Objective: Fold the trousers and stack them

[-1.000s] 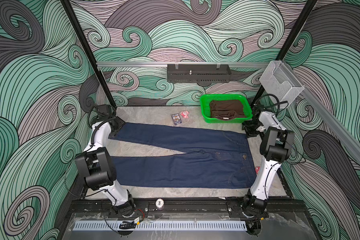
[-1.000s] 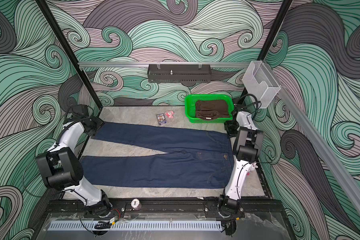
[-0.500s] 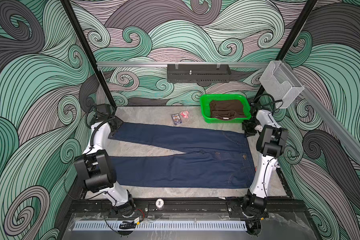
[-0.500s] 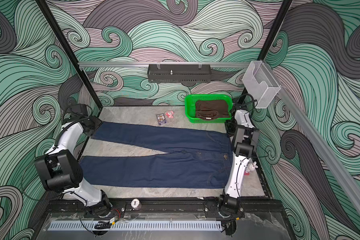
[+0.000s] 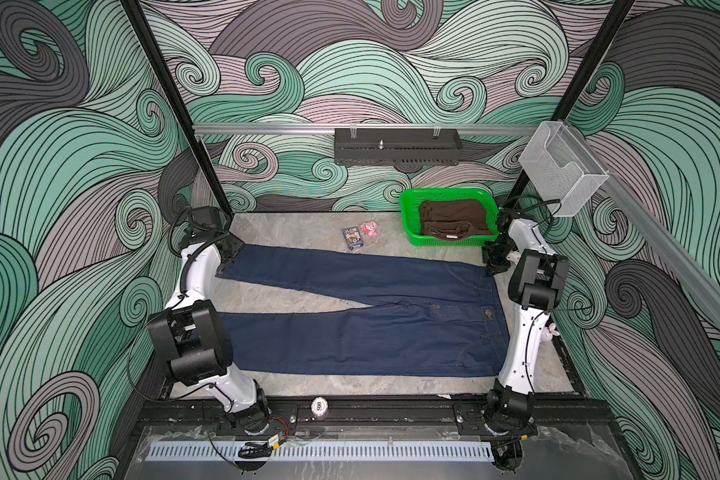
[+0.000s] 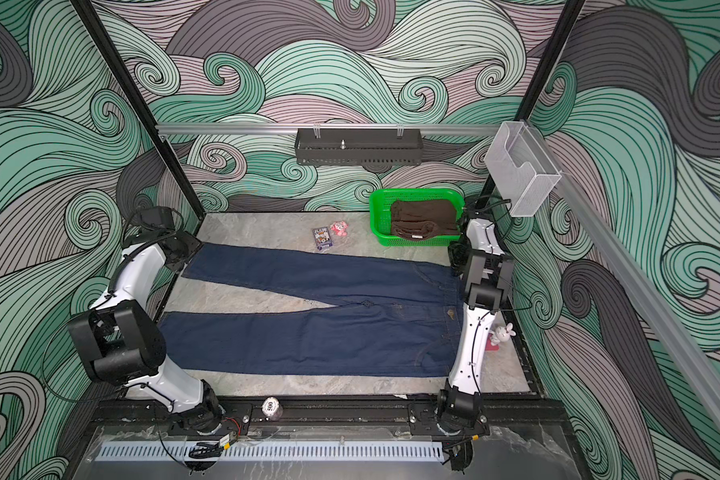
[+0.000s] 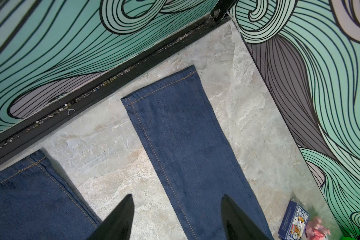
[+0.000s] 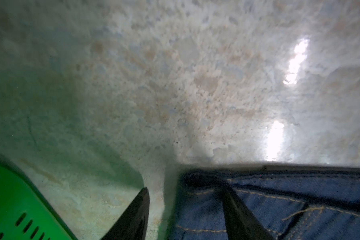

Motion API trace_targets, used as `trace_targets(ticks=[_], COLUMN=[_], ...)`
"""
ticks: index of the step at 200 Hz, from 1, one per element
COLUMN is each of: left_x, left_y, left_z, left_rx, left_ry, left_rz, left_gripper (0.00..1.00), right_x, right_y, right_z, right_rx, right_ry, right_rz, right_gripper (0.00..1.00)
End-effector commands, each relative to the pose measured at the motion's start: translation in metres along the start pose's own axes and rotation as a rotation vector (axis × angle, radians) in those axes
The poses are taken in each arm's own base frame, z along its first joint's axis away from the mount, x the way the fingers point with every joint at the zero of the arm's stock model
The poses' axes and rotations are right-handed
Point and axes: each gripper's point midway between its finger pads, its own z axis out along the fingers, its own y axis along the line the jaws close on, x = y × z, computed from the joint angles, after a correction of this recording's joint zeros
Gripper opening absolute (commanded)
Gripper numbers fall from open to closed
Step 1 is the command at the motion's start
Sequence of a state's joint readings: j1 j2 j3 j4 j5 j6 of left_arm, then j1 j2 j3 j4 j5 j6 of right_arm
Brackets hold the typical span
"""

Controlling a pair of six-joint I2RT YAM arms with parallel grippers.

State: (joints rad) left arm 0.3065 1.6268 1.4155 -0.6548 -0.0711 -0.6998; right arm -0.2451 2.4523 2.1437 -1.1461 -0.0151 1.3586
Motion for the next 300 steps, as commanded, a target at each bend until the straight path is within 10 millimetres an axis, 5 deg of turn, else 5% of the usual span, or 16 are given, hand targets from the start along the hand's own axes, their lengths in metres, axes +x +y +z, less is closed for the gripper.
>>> trace_targets(ticks=[1, 60, 96, 130, 157, 225, 270, 300], left_x=[-0.019, -0.033, -0.033, -0.032, -0.028, -0.002, 0.027, 0.047], left_y=[0.002, 0.003, 0.003, -0.002, -0.007, -0.043, -0.07, -0.071], left_z=[-0.024, -0.046, -0.047, -0.045, -0.039, -0.006, 0.039, 0.077], left_rx=[-0.019, -0.038, -0.031, -0.009, 0.017, 0.172, 0.223, 0.199], left_ry=[-0.064, -0.118, -0.126, -0.121, -0.097, 0.108, 0.359, 0.45], left_rz=[0.007, 0.029, 0.038, 0.039, 0.041, 0.052, 0.021, 0.012], left_gripper=[0.69, 0.69, 0.69, 0.69, 0.69, 0.65, 0.54, 0.49], right_x=[0.0, -0.002, 0.002, 0.003, 0.01, 0.052, 0.074, 0.075], right_y=[-0.024, -0.042, -0.04, -0.022, -0.022, -0.048, -0.081, -0.104], right_z=[0.017, 0.019, 0.019, -0.007, -0.033, -0.084, -0.086, -0.086], right_rx=[0.119, 0.193, 0.183, 0.1, 0.051, -0.157, -0.208, -0.197], right_ry=[-0.004, -0.012, 0.016, 0.005, 0.009, -0.007, 0.037, 0.023], right_rz=[-0.002, -0.017, -0.018, -0.07, -0.14, -0.385, -0.473, -0.509], right_gripper=[0.55, 0.44, 0.23, 0.01, 0.0, 0.0, 0.0, 0.0])
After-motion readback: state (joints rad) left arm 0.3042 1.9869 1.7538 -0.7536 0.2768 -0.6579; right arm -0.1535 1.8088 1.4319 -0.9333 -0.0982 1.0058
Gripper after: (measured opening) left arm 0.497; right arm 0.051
